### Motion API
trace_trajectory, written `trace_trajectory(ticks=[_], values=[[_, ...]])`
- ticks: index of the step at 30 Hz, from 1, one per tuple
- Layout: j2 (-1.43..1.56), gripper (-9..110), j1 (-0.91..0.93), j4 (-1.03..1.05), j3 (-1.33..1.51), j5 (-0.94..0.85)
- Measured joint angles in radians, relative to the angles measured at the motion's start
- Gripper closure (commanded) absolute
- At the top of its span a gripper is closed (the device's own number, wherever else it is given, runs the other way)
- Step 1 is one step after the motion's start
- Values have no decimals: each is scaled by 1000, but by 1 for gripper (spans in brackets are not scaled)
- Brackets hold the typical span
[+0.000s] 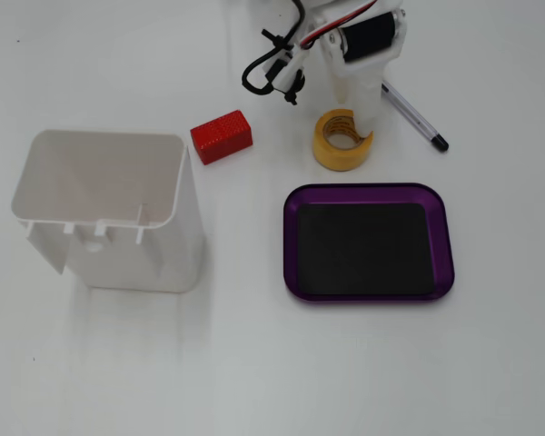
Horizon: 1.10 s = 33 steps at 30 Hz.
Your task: Pick up the yellow tape and place it in the box.
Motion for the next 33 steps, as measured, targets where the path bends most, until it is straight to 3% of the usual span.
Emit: trace_trajectory(ticks=[23, 30, 33], values=[[20, 87, 61, 8, 9, -2], [18, 88, 77, -109, 127, 0], [21, 96, 77, -147, 158, -5]])
